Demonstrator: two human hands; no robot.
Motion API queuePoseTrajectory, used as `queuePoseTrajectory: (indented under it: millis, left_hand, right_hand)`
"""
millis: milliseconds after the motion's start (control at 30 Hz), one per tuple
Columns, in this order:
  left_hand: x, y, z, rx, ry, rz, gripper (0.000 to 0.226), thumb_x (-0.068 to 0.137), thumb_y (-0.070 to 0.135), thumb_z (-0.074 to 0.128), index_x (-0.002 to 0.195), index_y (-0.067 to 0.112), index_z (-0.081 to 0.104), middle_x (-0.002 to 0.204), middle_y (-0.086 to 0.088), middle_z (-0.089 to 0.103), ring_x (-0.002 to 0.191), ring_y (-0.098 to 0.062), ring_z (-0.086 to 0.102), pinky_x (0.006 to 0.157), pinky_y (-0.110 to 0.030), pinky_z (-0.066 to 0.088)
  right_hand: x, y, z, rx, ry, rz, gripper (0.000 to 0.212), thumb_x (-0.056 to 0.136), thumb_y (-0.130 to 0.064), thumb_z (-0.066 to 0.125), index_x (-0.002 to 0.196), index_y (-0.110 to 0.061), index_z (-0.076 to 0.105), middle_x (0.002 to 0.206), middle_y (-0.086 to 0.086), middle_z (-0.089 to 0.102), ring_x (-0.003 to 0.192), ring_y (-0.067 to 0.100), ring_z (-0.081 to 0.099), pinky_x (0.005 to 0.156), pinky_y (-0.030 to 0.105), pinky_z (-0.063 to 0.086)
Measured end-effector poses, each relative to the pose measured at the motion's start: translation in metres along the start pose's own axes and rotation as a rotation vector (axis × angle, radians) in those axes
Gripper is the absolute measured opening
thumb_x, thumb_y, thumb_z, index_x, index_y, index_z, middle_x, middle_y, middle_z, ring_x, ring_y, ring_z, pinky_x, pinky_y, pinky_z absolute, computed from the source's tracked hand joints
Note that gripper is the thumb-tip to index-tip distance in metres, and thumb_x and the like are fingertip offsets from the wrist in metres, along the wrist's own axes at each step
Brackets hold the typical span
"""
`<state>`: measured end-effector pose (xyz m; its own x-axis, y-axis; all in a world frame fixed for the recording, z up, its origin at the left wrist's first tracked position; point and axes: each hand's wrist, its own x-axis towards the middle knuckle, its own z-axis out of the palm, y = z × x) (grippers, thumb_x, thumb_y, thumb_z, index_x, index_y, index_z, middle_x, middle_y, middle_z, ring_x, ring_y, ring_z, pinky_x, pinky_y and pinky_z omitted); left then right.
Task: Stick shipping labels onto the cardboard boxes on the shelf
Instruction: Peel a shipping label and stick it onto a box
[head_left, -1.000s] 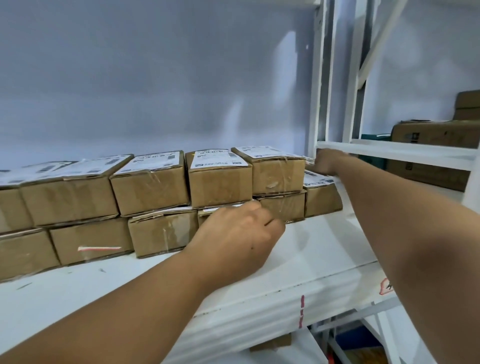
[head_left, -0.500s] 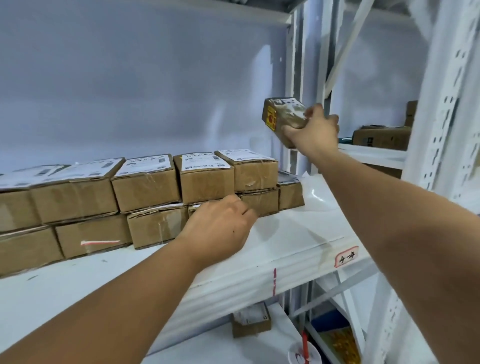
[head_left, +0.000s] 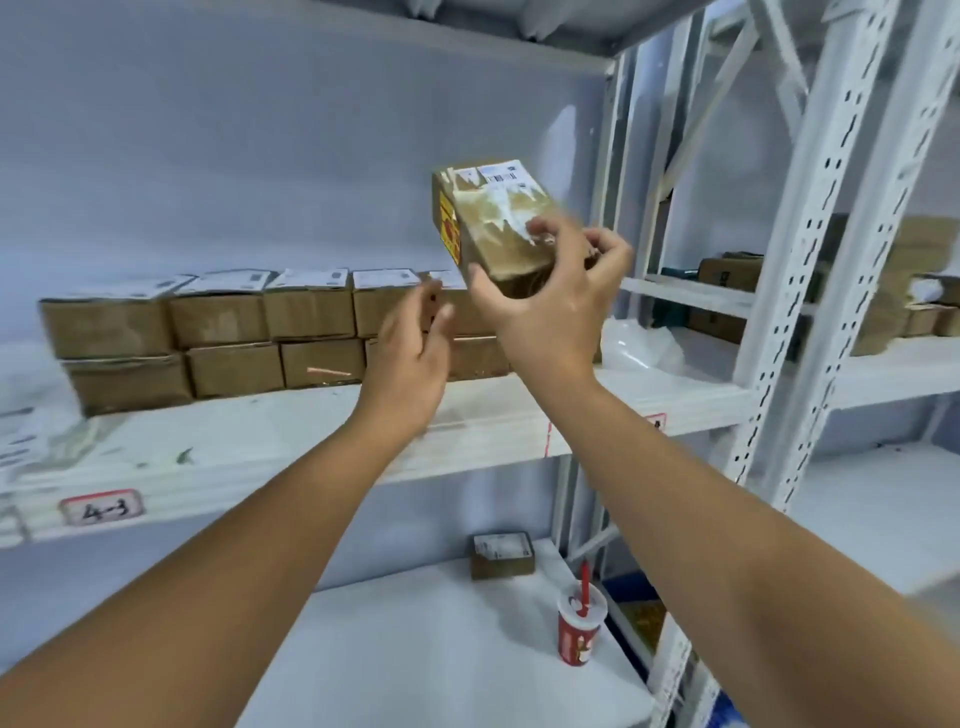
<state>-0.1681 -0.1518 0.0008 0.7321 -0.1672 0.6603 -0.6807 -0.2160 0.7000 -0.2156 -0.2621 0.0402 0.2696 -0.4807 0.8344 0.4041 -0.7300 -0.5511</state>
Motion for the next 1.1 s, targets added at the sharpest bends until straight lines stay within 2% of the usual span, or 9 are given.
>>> queuePoseTrajectory:
  millis: [100,267,400,500,600,733,800,933,1100]
  left_hand:
    - [-0.024,0.002,-0.039,-0.26,0.015,-0.138,0.061,0.088,0.068,0.032,0.14,0.038,0.033,0.145,0.005,0.041,0.131,-0.015,0.043,0.108,-0.043,0.036]
    - [-0.056,0.011,-0.089,-0.596,0.114,-0.286,0.045,0.098,0.041,0.038,0.14,0.025,0.038,0.114,0.0,0.065,0.096,-0.01,0.065,0.073,-0.026,0.054]
    - [-0.085,0.003,-0.119,-0.638,0.148,-0.355,0.061,0.088,0.059,0.039,0.128,0.015,0.053,0.11,-0.003,0.067,0.098,-0.013,0.065,0.074,-0.027,0.054]
    - [-0.099,-0.009,-0.137,-0.481,0.102,-0.334,0.071,0.071,0.077,0.052,0.119,0.025,0.058,0.128,-0.007,0.055,0.112,-0.018,0.06,0.082,-0.031,0.055]
    - [-0.104,-0.021,-0.151,-0.35,0.025,-0.345,0.05,0.077,0.054,0.067,0.119,0.029,0.058,0.123,-0.003,0.059,0.109,-0.017,0.062,0.08,-0.029,0.055]
    - [-0.105,-0.032,-0.162,0.093,0.167,-0.312,0.045,0.082,0.049,0.065,0.122,0.03,0.057,0.112,0.007,0.065,0.093,-0.014,0.065,0.081,-0.039,0.055]
    - [-0.105,-0.036,-0.165,0.295,0.217,-0.298,0.047,0.081,0.049,0.065,0.122,0.027,0.059,0.111,0.008,0.066,0.095,-0.019,0.064,0.083,-0.03,0.049]
    - [-0.105,-0.038,-0.169,0.448,0.242,-0.291,0.039,0.084,0.045,0.063,0.117,0.024,0.063,0.105,0.009,0.067,0.092,-0.017,0.062,0.076,-0.026,0.044]
    - [-0.104,-0.054,-0.188,0.63,0.287,-0.129,0.036,0.093,0.045,0.047,0.099,0.017,0.068,0.094,0.001,0.068,0.087,-0.023,0.061,0.075,-0.034,0.044]
  right_hand:
    - [-0.037,-0.028,0.012,0.053,-0.075,0.028,0.056,0.06,-0.052,0.076,0.106,-0.024,0.062,0.112,0.0,0.031,0.107,0.021,0.045,0.097,0.038,0.044]
    - [-0.098,-0.069,0.029,0.259,-0.329,0.125,0.056,0.063,-0.067,0.061,0.103,-0.028,0.065,0.113,-0.004,0.031,0.111,0.01,0.038,0.097,0.018,0.036]
    - [-0.129,-0.083,0.037,0.407,-0.433,0.187,0.028,0.078,-0.051,0.066,0.098,-0.032,0.061,0.12,0.001,0.038,0.12,0.01,0.036,0.1,0.016,0.033]
    - [-0.136,-0.083,0.041,0.413,-0.502,0.217,0.028,0.081,-0.039,0.071,0.105,-0.03,0.061,0.121,0.0,0.046,0.118,0.014,0.046,0.102,0.025,0.038]
    - [-0.139,-0.081,0.047,0.397,-0.542,0.239,0.031,0.082,-0.037,0.071,0.109,-0.024,0.064,0.116,-0.002,0.054,0.11,0.011,0.051,0.092,0.016,0.04]
    - [-0.143,-0.071,0.056,0.387,-0.574,0.272,0.016,0.086,-0.032,0.067,0.101,-0.026,0.066,0.111,-0.006,0.058,0.097,0.007,0.056,0.084,0.016,0.044]
    - [-0.145,-0.066,0.061,0.392,-0.574,0.274,0.009,0.089,-0.028,0.064,0.096,-0.026,0.069,0.107,-0.009,0.062,0.096,0.004,0.057,0.084,0.016,0.044]
    - [-0.143,-0.061,0.07,0.337,-0.596,0.168,0.014,0.092,-0.024,0.061,0.098,-0.018,0.072,0.102,-0.015,0.06,0.098,-0.005,0.051,0.079,-0.001,0.034]
    - [-0.134,-0.059,0.078,0.257,-0.685,0.056,0.02,0.094,-0.032,0.056,0.103,-0.02,0.069,0.103,-0.011,0.062,0.095,0.001,0.054,0.074,0.003,0.036]
